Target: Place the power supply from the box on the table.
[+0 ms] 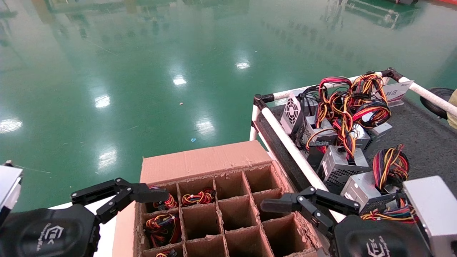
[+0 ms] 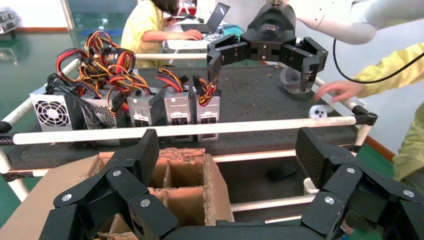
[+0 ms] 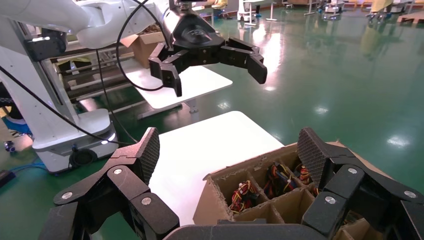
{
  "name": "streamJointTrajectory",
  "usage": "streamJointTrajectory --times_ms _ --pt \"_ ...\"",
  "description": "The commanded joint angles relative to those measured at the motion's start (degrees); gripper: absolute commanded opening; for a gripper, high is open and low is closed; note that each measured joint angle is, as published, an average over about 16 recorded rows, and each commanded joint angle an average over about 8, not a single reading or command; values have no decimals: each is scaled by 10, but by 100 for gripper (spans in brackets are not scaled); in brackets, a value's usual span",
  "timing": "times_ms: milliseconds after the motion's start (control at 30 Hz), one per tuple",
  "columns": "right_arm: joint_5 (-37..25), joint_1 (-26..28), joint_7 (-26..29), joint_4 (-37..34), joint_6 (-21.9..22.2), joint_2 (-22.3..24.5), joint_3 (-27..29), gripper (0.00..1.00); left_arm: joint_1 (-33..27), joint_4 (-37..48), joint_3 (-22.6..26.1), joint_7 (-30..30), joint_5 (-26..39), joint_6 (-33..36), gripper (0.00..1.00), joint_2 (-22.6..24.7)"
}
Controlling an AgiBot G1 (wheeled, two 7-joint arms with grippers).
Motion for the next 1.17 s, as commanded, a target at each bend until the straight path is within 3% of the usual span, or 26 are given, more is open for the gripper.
streamJointTrajectory --times_ms 33,1167 --pt "6 -8 0 12 -3 2 1 100 0 0 0 0 0 0 100 0" --pt "-4 6 0 -9 2 -2 0 100 0 0 0 0 0 0 100 0"
